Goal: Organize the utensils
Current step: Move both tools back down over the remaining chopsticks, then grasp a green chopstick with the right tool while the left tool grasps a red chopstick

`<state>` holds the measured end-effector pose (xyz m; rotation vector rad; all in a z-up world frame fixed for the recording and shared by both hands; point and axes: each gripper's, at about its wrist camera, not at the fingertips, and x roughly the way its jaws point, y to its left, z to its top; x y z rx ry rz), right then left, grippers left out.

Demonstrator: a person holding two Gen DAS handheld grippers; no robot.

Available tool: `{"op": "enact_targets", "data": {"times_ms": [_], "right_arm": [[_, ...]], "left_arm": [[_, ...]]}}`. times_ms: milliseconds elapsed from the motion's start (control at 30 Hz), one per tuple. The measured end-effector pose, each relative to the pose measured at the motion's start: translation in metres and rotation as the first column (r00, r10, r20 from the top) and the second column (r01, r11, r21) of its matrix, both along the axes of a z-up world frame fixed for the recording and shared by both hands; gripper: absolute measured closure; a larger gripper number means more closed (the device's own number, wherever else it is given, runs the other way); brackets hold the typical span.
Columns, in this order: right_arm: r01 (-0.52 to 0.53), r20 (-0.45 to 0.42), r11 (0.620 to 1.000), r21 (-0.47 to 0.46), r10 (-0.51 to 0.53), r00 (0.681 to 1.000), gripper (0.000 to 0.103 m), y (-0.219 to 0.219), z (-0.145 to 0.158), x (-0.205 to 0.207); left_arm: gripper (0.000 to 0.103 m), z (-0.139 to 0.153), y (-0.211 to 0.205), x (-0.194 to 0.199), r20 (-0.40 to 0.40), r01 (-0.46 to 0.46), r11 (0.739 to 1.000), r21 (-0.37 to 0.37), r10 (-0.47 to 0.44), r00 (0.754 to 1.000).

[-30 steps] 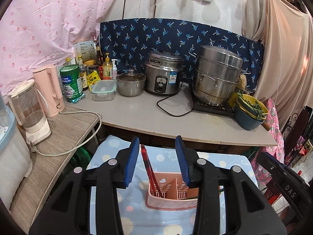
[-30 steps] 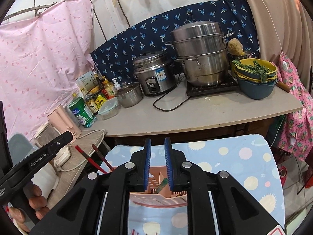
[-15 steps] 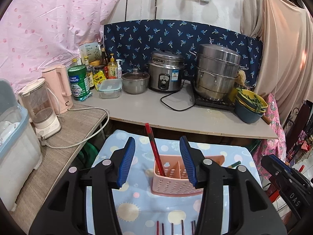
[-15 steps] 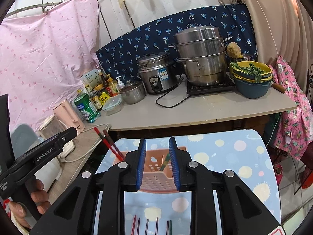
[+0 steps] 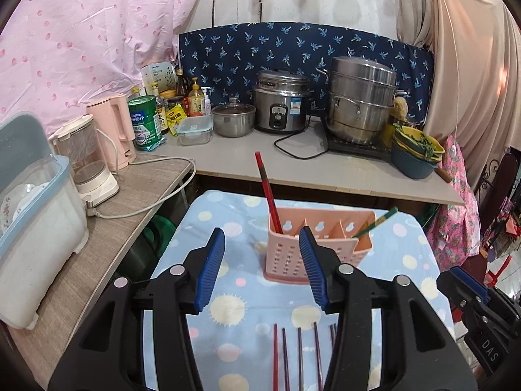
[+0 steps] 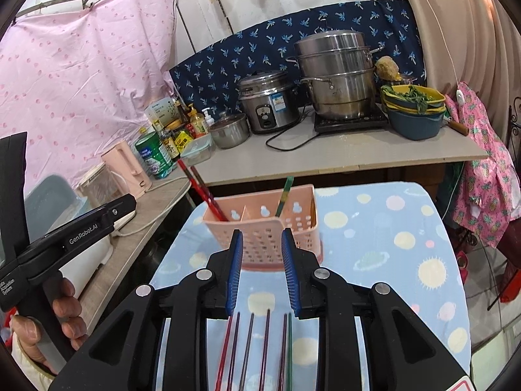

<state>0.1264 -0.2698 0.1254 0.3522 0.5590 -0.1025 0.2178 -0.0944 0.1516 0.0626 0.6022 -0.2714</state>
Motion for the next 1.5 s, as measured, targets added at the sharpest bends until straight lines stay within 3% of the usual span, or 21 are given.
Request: {"op": "enact_targets", "data": {"times_ms": [233, 667, 1167, 1500], "right_arm": [[-0.008, -0.043, 1.000, -0.006, 0.008, 0.999, 0.079, 0.013, -0.021, -0.030], [-0.001, -0.191, 1.000, 0.003, 0.002, 0.982, 0.079, 0.022, -0.090, -0.074], [-0.031, -0.356, 1.000, 0.006, 0.031, 0.934, 0.079, 0.043, -0.168, -0.109], [-0.063, -0.404, 0.998, 0.000, 0.057, 0.913, 0.079, 0.058, -0.192, -0.115]], "left_arm": [[0.057, -0.023, 0.011, -0.031, -0.035, 0.009, 1.000, 0.023, -0.008, 0.999], [0.057, -0.085, 0.034, -0.069, -0.149, 0.012, 0.998, 0.060, -0.003, 0.989], [0.057, -0.166, 0.056, -0.101, -0.316, 0.015, 0.994, 0.104, 0.019, 0.949], [0.057, -0.197, 0.059, -0.119, -0.374, 0.044, 0.991, 0.123, 0.005, 0.927]]}}
